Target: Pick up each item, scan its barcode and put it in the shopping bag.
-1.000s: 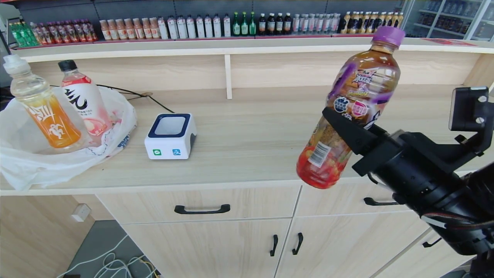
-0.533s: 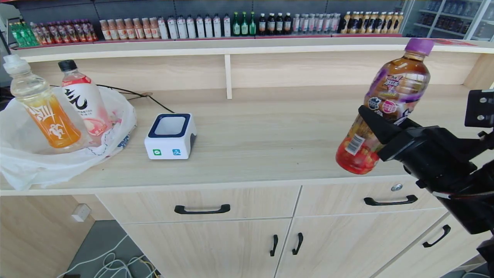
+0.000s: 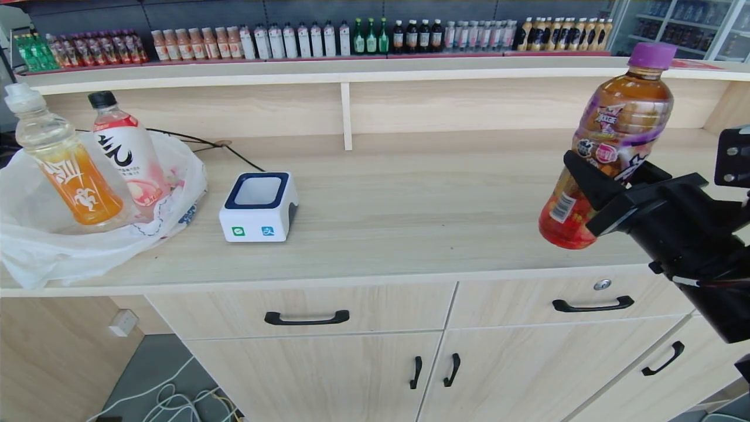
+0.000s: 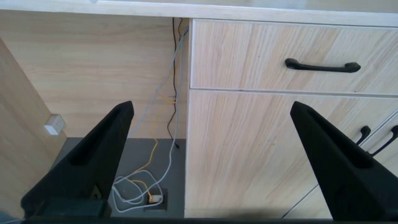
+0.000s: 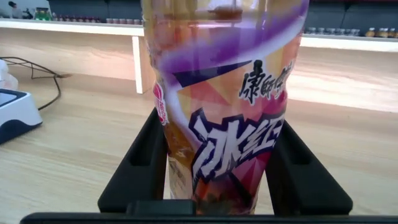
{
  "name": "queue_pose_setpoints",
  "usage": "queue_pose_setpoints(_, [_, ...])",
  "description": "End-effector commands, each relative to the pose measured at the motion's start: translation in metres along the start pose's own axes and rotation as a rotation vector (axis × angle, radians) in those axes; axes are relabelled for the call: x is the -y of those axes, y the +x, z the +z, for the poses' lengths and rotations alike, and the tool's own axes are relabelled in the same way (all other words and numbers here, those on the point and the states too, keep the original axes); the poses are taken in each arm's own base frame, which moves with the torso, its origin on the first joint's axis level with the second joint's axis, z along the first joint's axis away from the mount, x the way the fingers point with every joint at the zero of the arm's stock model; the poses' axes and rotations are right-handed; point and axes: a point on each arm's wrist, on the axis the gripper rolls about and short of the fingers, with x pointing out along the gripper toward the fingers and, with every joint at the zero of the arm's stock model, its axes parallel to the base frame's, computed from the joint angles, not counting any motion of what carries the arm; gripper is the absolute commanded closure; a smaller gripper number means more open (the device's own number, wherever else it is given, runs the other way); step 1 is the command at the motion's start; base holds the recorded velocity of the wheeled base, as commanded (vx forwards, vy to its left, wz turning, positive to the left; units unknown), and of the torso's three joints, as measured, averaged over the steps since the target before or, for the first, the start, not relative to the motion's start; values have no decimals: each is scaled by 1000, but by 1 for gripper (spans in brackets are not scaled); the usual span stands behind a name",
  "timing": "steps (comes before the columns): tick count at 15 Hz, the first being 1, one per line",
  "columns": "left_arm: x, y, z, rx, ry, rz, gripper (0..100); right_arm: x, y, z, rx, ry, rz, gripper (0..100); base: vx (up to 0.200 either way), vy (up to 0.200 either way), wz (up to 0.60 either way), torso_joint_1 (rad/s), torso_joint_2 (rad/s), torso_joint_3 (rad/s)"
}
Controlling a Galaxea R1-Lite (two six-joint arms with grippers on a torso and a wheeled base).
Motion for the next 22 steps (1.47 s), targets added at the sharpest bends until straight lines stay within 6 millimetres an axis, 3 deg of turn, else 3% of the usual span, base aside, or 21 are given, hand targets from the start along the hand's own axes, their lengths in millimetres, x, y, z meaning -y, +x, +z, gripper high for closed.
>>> queue_pose_setpoints(1, [0, 0, 0, 0, 0, 1, 0, 0, -1, 3, 10, 1, -2, 100, 0, 0, 0, 0, 0, 0])
queue_pose_setpoints(7, [0, 0, 0, 0, -3, 2, 0, -1, 3, -2, -3, 32, 1, 100, 0, 200, 0, 6, 6, 5])
queue_pose_setpoints(22, [0, 0, 0, 1, -19, 4, 0, 10, 2, 11, 47, 19, -40, 100, 0, 200, 0, 3, 2, 3])
